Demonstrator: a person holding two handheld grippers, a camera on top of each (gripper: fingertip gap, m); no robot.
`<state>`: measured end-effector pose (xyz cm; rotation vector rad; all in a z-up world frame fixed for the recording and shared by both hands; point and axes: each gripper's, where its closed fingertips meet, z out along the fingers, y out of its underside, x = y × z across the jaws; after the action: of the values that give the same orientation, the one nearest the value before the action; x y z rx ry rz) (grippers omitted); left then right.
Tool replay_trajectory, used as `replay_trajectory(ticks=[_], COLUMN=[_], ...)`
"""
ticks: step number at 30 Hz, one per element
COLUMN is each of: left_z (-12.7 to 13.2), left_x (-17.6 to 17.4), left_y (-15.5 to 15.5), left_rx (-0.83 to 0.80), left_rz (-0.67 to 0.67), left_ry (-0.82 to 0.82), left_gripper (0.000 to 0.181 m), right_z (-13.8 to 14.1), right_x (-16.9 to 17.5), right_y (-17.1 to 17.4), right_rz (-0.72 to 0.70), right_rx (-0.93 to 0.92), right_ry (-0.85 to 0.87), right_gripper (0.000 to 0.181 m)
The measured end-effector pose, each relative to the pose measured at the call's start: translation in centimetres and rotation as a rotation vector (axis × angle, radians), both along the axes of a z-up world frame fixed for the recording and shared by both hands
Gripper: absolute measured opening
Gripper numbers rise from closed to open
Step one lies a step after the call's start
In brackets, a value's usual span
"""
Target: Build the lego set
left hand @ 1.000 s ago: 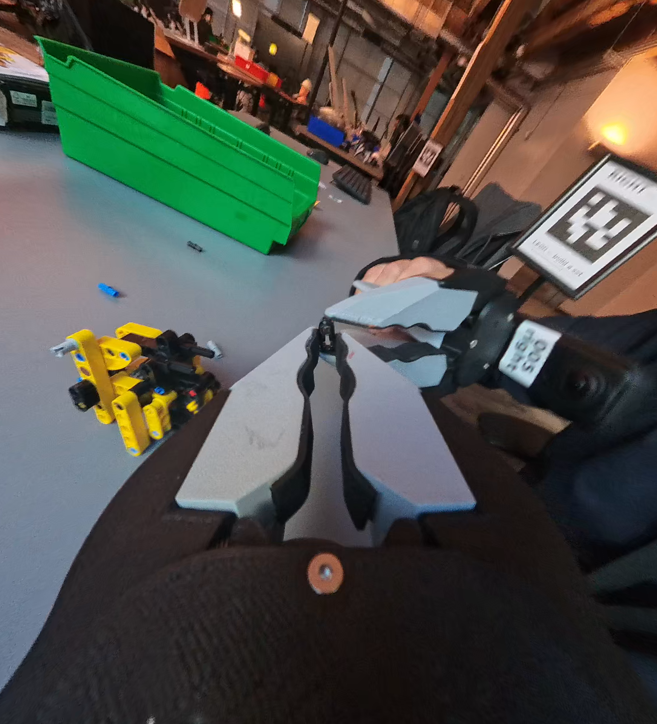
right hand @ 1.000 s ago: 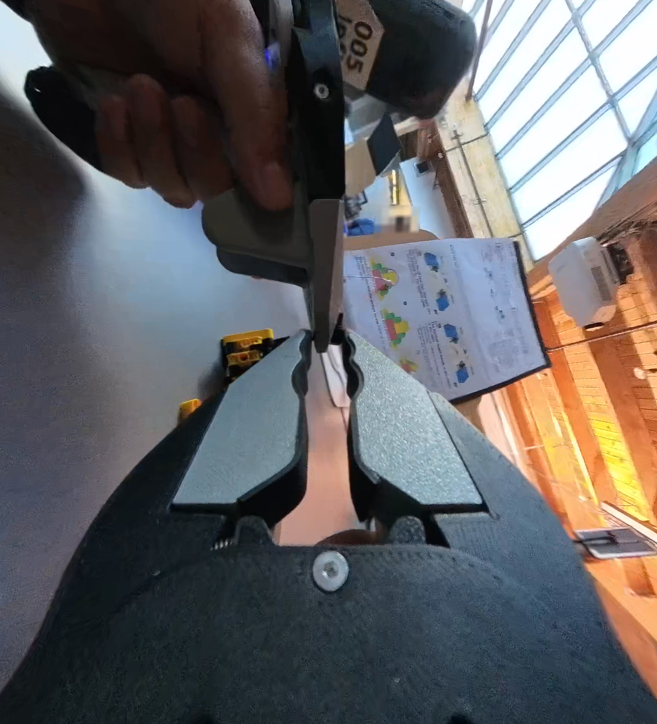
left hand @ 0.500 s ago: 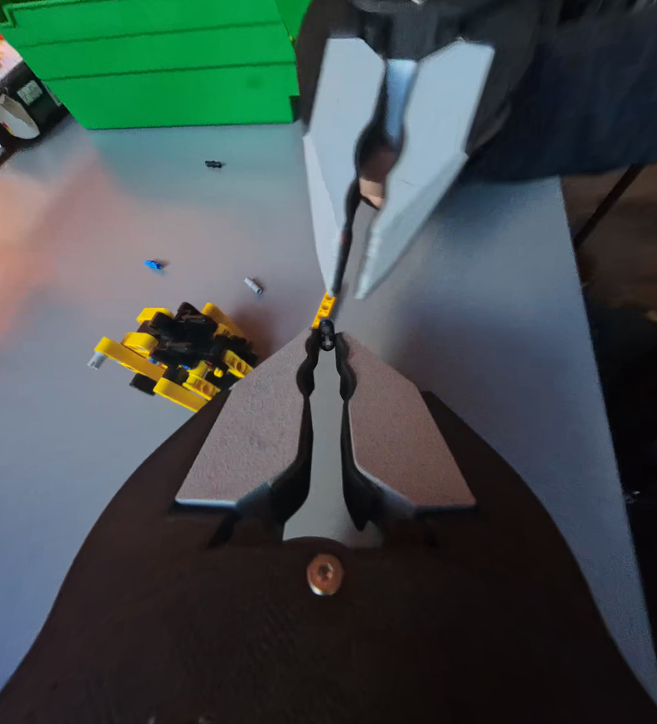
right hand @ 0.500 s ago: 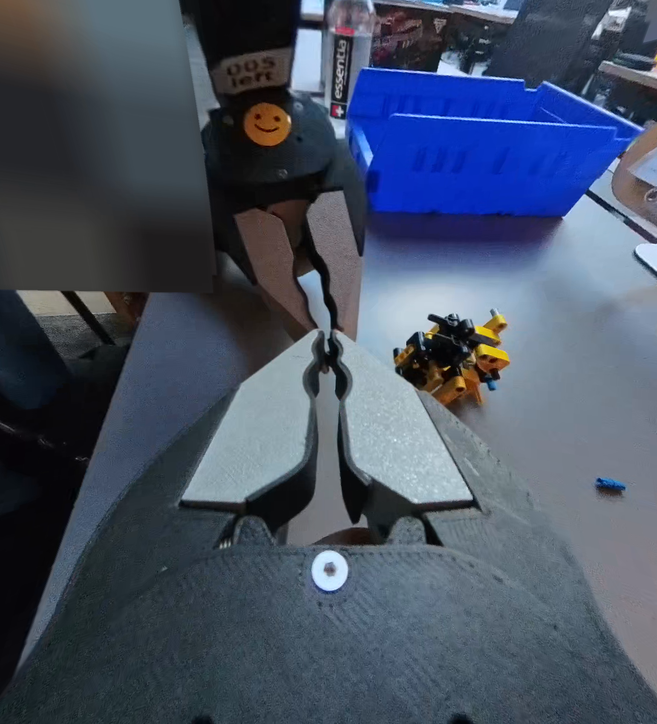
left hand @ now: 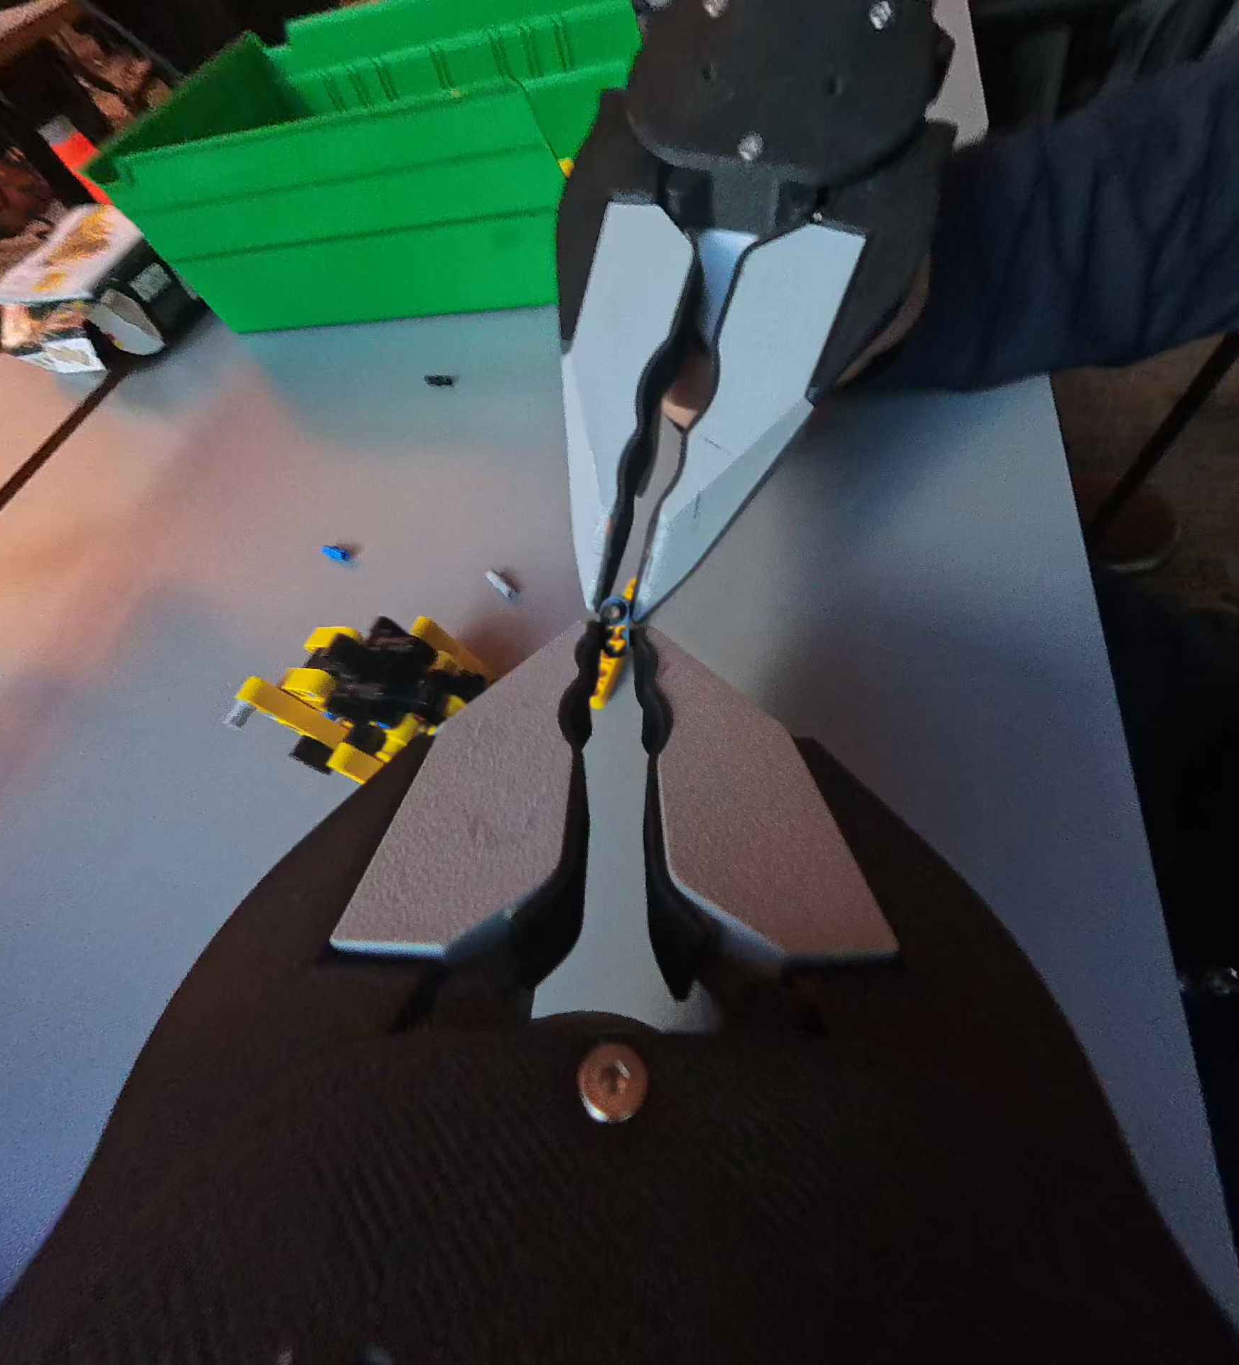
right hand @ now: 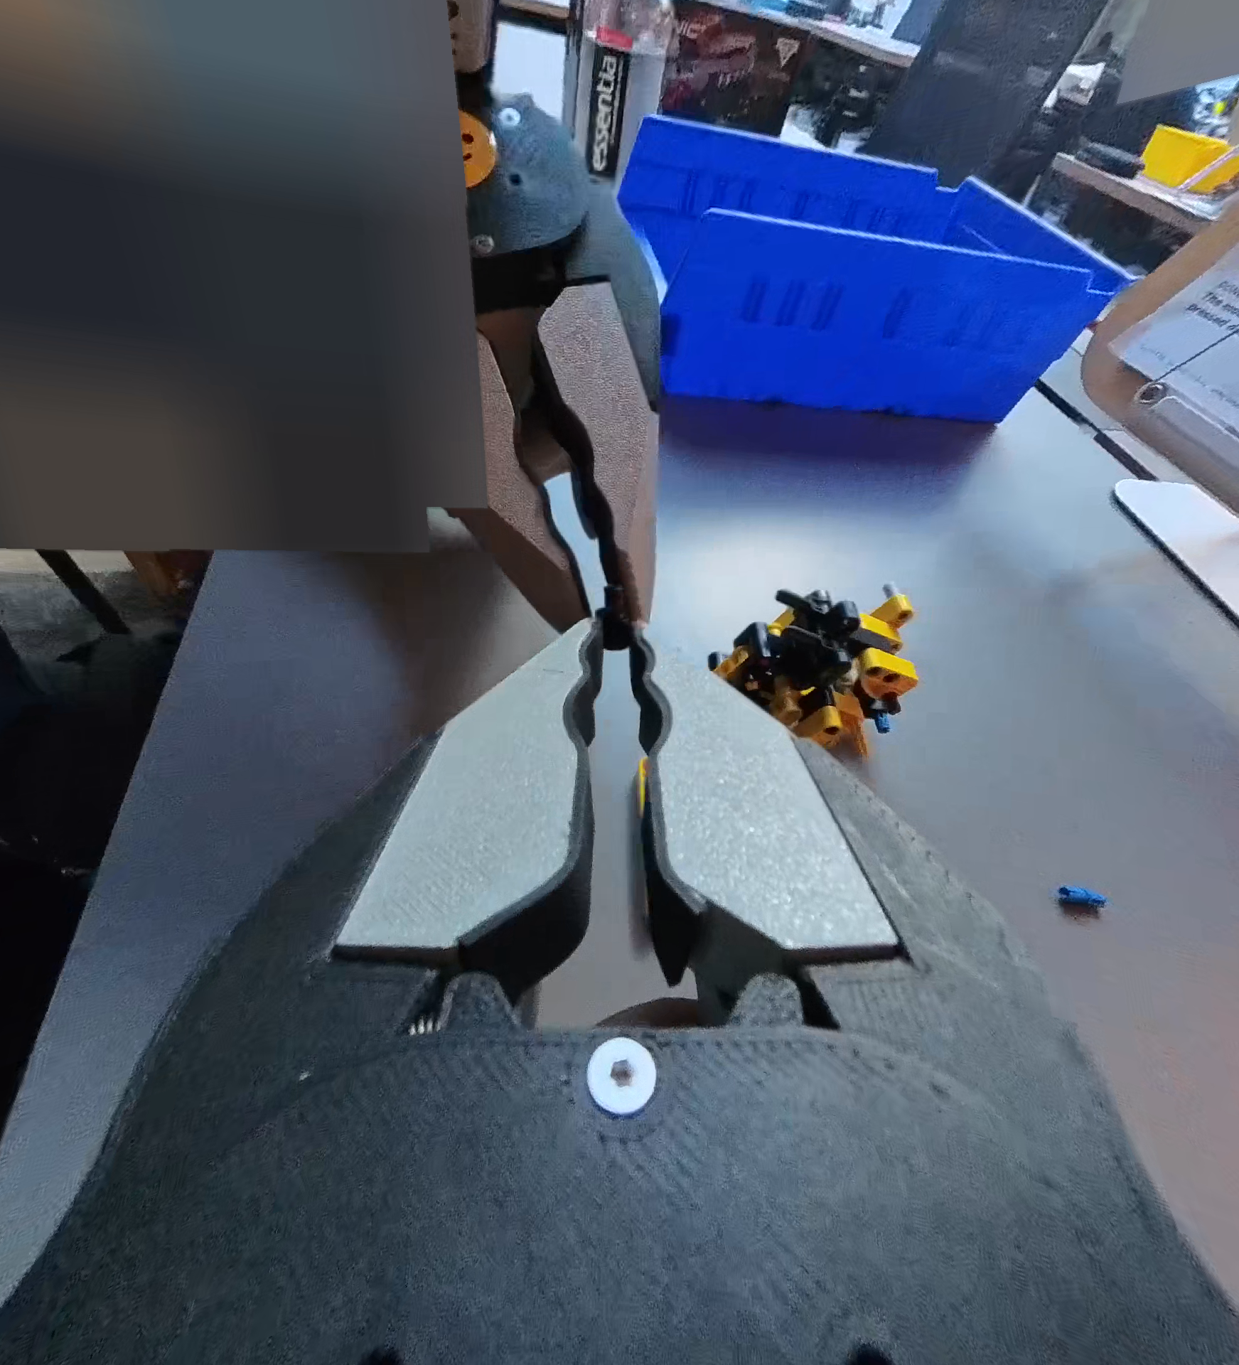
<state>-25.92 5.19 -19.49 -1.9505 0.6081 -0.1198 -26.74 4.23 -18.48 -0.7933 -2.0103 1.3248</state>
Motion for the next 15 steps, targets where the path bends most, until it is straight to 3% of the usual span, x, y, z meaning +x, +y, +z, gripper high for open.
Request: replay_trajectory(ticks=[1,8,15], left_z=[0.5,7.1,5.4], left_x=[-0.2,-0.9,-0.8], left_y=[0.1,-0.3,-0.3], left_rx=[0.022,0.311,0.204], left_rz=[0.013,0.038,0.023], left_ry=[-0.022,-0.289,-0.314], left_gripper=[0.005,0.000,0.018], right_z=[0.4,4.7,3.7], right_x=[-0.1,0.1,-0.4], right_y=[0.2,0.5,0.3], right_rz=[-0.010,0.005,-0.027], right_rx=[-0.040,-0.389,-0.276], right_ry=[0.002,0.068,0.051], right_gripper=[0.004,0.002,0.003])
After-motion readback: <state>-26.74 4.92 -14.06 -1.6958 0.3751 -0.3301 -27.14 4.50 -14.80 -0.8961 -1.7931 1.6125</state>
